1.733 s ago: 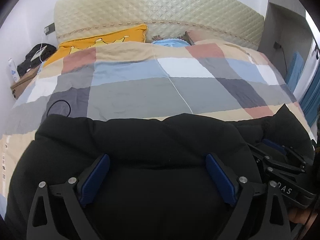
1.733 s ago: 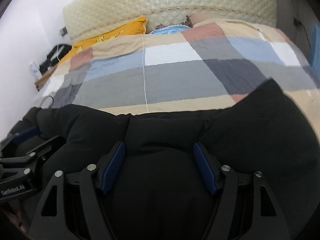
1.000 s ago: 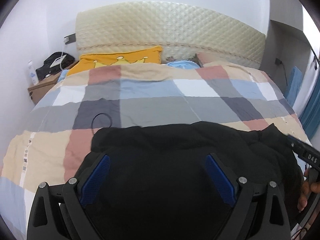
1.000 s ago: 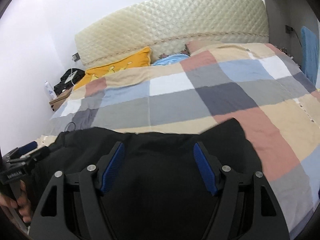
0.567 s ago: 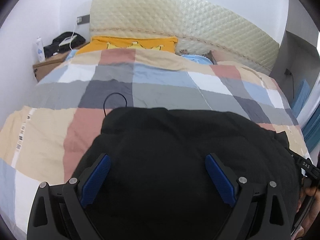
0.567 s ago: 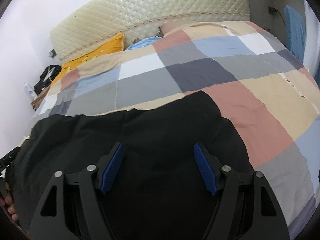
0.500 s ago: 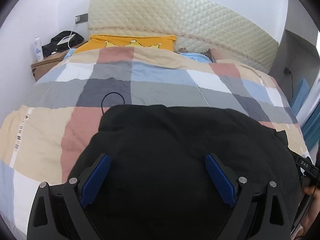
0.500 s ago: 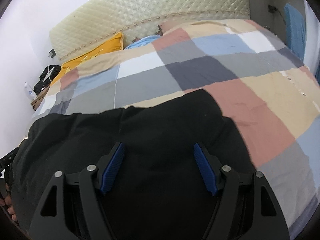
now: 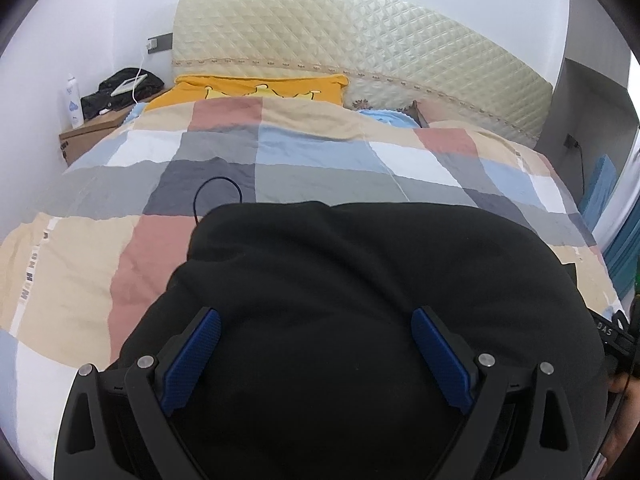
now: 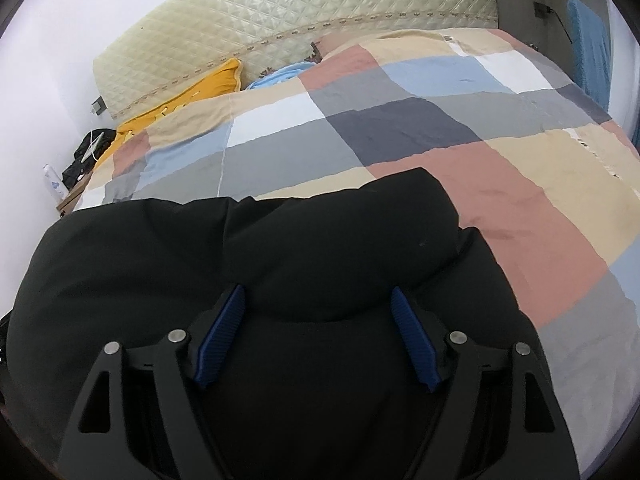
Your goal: Fold large clothes
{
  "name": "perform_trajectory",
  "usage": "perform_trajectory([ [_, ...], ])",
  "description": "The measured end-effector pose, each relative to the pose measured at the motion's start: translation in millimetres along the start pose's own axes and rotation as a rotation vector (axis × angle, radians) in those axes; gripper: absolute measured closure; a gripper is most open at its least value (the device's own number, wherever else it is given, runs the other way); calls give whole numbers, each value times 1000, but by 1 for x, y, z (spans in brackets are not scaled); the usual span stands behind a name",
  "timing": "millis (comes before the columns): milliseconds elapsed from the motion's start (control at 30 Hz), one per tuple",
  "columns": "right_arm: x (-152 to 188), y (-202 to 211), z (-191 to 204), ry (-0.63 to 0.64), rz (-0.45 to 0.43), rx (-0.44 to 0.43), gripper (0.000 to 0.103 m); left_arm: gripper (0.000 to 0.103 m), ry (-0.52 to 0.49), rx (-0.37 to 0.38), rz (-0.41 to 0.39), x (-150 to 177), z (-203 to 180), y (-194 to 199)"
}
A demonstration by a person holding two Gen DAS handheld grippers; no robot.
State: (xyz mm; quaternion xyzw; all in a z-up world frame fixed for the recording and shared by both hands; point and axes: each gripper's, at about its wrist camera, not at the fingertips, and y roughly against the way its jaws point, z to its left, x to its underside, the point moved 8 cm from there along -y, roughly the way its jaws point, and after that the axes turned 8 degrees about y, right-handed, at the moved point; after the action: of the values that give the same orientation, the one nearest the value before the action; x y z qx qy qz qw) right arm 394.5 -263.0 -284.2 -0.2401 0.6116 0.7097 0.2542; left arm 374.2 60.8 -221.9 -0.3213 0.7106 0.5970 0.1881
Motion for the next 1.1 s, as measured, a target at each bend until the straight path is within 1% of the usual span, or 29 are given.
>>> perform_trajectory([
  [67,-2,7,-1,-9,8,4,27,7,-16,-14,-19,-2,-2,8],
  [133,-7,16,-1,-23,10,2,27,7,-56,-37,-35,-6,-8,20],
  [233,-22,44,2,-42,-27,-14,27,7,-59,-54,-80,-16,-15,48],
  [300,-35,74,8,-42,-74,-23,27,7,-44,-31,-116,-25,-23,79],
  [333,-44,95,13,-33,-105,-17,27,7,-41,-26,-128,-29,-25,89],
  [367,-49,111,17,-25,-128,-14,27,7,-39,-18,-158,-35,-30,109],
  [400,-57,136,22,-10,-166,-14,27,7,-41,-12,-177,-41,-34,124],
  [433,-62,151,26,-2,-189,-14,27,7,-42,-2,-190,-45,-37,135],
  [500,-73,191,33,16,-240,-9,27,7,-39,52,-225,-56,-49,174],
  [533,-78,212,37,23,-267,-9,27,7,-34,65,-235,-60,-53,185],
  [567,-83,234,41,32,-299,-10,27,7,-26,85,-254,-64,-58,205],
  [600,-88,257,45,45,-328,4,25,6,-26,104,-270,-68,-63,224],
  [667,-97,290,52,72,-360,47,23,6,-32,123,-290,-72,-72,253],
  [700,-99,310,56,83,-387,46,23,6,-43,129,-297,-72,-76,264],
  [767,-101,338,61,83,-427,32,21,6,-68,118,-304,-69,-83,288],
  [833,-98,365,67,84,-456,13,17,6,-91,113,-308,-62,-90,310],
  [867,-97,373,70,88,-464,7,15,6,-101,108,-311,-59,-92,318],
  [900,-93,380,74,93,-453,1,12,6,-111,105,-315,-56,-94,328],
  [1000,-80,397,88,131,-441,-26,10,6,-124,115,-325,-44,-102,360],
  [1067,-72,409,97,164,-463,-13,8,6,-135,112,-353,-40,-103,378],
  [1100,-67,417,101,173,-482,-16,3,6,-139,108,-360,-36,-105,387],
])
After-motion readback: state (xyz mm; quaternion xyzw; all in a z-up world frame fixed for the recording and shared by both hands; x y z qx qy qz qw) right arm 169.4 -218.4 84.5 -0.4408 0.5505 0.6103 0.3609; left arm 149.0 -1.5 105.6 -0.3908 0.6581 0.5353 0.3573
